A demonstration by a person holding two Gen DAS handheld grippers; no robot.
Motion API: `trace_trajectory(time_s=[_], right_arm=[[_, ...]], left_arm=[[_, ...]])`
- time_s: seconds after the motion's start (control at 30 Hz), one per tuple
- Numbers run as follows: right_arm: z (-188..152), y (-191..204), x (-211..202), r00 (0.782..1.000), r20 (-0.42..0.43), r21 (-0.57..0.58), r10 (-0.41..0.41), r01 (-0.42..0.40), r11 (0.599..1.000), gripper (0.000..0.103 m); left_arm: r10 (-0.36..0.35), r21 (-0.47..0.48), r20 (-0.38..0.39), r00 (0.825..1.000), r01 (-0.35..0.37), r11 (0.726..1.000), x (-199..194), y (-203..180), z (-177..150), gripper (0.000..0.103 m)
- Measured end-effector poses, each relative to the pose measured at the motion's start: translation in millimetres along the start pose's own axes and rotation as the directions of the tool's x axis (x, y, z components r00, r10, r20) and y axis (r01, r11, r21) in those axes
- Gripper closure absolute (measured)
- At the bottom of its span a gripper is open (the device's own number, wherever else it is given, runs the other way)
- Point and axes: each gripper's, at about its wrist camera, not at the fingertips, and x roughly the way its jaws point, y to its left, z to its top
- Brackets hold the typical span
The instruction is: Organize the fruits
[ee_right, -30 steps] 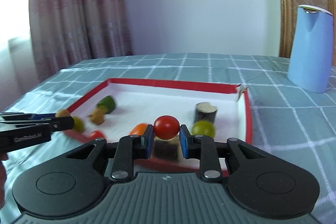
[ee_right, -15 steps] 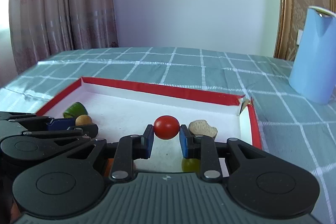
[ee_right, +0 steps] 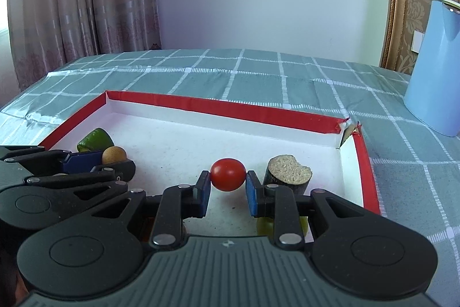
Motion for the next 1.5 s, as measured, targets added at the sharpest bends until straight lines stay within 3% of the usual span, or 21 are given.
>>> trace_trajectory(time_s=[0.17,0.37,0.43,0.5,0.57,0.67,0.77,1.13,1.5], right_arm=[[0,-4,-2,1.0,0.002,0.023,0.021,-0.021,1.0,0.077],[-1,-5,-6,1.0,-0.002,0.023,0.016,-0.016,1.0,0.077],[-2,-7,-8,1.0,-0.005,0.039,0.027,-0.027,0.999,0.077],[-2,-9,-11,1.0,-0.002,0.041,0.03,-0.03,0.999,0.076],[-4,-11,-17,0.999,0.009,0.043,0.032,-0.032,0.999,0.064],[-5,-10,-26,0.999,0.04,0.042,0.015,-0.017,0.999,0.045],[-6,-10,-35,0.997,0.076,0.045,0.002,-0.006,0.999,0.036],[-18,-18,-56,0.994,0.107,0.103,0.029,-0.04,0.994,0.034],[-51,-10,-105,0.981,0.178,0.096,0.074,-0.092,0.991,0.028]], left_arm=[[-0.018,-0.002,0.006,1.0,0.018,1.0,-1,-1,-1,0.064],[-0.023,-0.008,0.008,1.0,0.023,1.0,-4,1,-3,0.057],[-0.024,-0.029,0.009,1.0,0.025,0.999,-7,4,-4,0.048],[0.006,-0.045,0.014,1.0,-0.005,0.999,-11,7,-6,0.028],[0.049,-0.059,0.033,0.998,-0.047,0.997,-17,11,-9,0.022],[0.062,-0.078,0.051,0.997,-0.058,0.995,-26,17,-12,0.02],[0.061,-0.09,0.057,0.997,-0.055,0.994,-33,20,-15,0.017],[0.058,-0.038,0.091,0.994,-0.055,0.998,-54,12,-28,0.011],[0.017,-0.056,0.096,0.995,-0.012,0.998,-75,14,-44,0.006]])
